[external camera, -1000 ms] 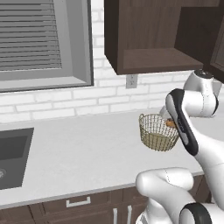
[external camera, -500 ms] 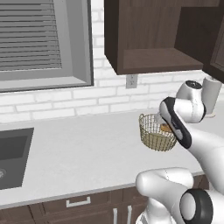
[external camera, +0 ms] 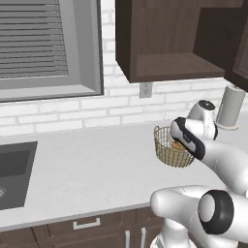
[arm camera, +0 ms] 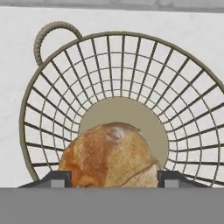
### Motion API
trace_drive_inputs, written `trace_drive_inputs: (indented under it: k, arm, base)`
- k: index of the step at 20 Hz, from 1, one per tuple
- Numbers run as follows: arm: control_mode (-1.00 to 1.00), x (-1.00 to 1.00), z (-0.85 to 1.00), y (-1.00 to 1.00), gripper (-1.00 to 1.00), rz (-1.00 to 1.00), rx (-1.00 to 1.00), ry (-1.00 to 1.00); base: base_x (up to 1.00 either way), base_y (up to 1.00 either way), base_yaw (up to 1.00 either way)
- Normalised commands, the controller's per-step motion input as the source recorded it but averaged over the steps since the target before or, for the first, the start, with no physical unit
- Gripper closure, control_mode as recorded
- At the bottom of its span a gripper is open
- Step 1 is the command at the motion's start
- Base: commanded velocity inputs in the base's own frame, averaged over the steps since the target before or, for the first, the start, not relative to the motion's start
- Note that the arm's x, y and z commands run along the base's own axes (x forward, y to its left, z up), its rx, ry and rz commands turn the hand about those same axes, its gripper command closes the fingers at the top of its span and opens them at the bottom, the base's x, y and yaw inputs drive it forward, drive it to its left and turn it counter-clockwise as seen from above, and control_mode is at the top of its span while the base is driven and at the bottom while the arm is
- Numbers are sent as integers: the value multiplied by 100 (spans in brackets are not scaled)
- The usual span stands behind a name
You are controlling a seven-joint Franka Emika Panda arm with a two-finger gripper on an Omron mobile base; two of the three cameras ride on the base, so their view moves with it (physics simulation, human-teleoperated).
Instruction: Open the cabinet, pick up the bread from the cabinet and place it in the basket. Then move the basket to the dining counter.
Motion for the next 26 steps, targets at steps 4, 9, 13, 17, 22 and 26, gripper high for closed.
trace_drive_inputs:
  k: [4,9,13,17,22,26]
  arm:
    - [-100,44,-20,-1,-100,2,0,-10]
    - [-100,35,-16,-5,-100,0,0,-2]
    - [-100,-12,30,-9,-100,-8,0,2]
    - [-100,-85,45,-26,-100,-20,0,12]
    - [-100,-85,19,-32,-100,-29,1,28]
    - [-100,-21,0,-17,-100,-29,7,16]
  base:
    - [0,0,0]
    - [0,0,0]
    - [0,0,0]
    - [0,0,0]
    - [0,0,0]
    - [0,0,0]
